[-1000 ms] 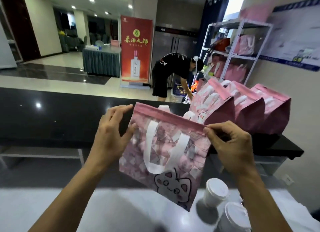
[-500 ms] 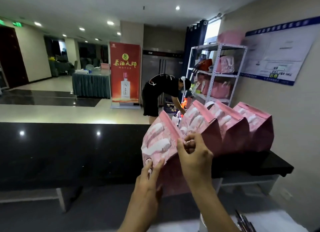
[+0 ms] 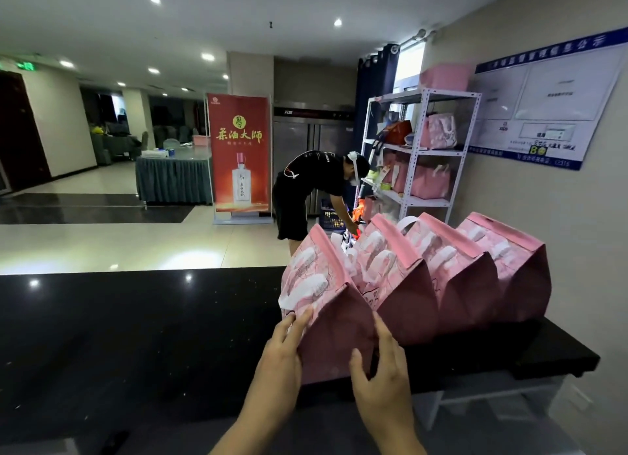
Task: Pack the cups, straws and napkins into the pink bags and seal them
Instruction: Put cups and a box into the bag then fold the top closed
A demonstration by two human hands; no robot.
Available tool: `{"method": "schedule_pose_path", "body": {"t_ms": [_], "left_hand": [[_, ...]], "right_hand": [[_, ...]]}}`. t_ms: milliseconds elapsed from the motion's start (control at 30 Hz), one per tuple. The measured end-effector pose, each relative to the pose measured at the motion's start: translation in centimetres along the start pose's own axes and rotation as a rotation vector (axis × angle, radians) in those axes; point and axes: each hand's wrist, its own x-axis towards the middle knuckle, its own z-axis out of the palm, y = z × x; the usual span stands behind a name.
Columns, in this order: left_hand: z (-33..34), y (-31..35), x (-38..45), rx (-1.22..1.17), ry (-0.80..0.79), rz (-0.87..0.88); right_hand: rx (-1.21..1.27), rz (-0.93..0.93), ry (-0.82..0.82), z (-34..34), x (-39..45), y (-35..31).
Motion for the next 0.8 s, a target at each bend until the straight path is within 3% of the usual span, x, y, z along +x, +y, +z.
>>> {"method": "schedule_pose_path", "body": {"t_ms": [400, 667, 800], "left_hand": [[-0.6, -1.3, 3.0, 0.010, -0.080, -0.005], [-1.7, -1.8, -4.7, 0.368, -0.104, -0.142], [-2.6, -0.3, -10.5, 0.456, -0.029, -0.246]], "right_hand": [[-0.031, 0.048, -0.133, 0.7, 1.8, 1.7], [-0.057, -0.069, -0.216, 0.0, -2.9, 3.4], [-0.043, -0.182, -0.308, 0.8, -6.1, 3.1]]}}
